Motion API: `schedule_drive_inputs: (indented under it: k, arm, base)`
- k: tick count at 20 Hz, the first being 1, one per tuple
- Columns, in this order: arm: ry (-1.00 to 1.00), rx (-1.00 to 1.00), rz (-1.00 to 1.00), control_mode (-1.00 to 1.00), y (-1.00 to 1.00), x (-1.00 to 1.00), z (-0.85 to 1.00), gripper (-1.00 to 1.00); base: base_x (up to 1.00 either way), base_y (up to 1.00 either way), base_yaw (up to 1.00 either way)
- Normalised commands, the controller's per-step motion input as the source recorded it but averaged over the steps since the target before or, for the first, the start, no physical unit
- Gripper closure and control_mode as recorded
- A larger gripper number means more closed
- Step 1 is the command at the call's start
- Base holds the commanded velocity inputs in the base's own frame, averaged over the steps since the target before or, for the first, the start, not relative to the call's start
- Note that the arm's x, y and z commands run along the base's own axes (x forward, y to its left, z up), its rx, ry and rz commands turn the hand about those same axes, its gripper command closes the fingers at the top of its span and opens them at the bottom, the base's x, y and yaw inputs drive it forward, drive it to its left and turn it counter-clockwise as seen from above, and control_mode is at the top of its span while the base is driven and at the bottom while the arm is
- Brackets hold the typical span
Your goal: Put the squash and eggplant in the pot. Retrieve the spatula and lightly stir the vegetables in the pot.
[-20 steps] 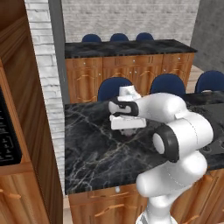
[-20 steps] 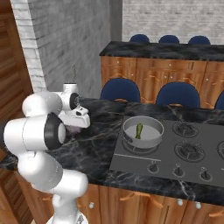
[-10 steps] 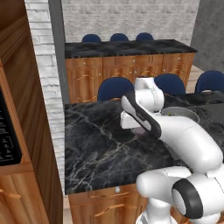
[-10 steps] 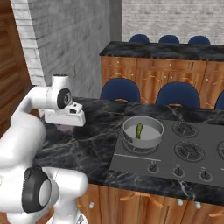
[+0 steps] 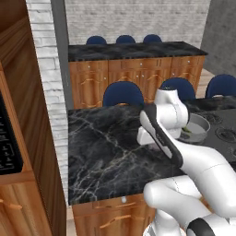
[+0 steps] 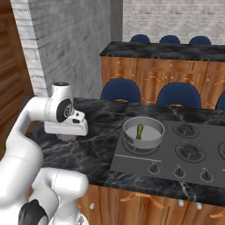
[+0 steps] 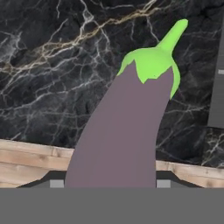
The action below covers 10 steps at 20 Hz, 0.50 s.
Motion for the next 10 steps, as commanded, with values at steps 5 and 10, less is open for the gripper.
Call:
schedule_drive_inputs:
  k: [5,10]
  arm:
    - [0.00,0.00,0.00,-1.00,0.00,0.00,0.00,1.00]
    - [0.00,0.00,0.00,1.00,0.00,0.00,0.00,1.00]
  base:
    - [0.00,0.00,0.00]
    - [-0.43,-0.52,-0.05]
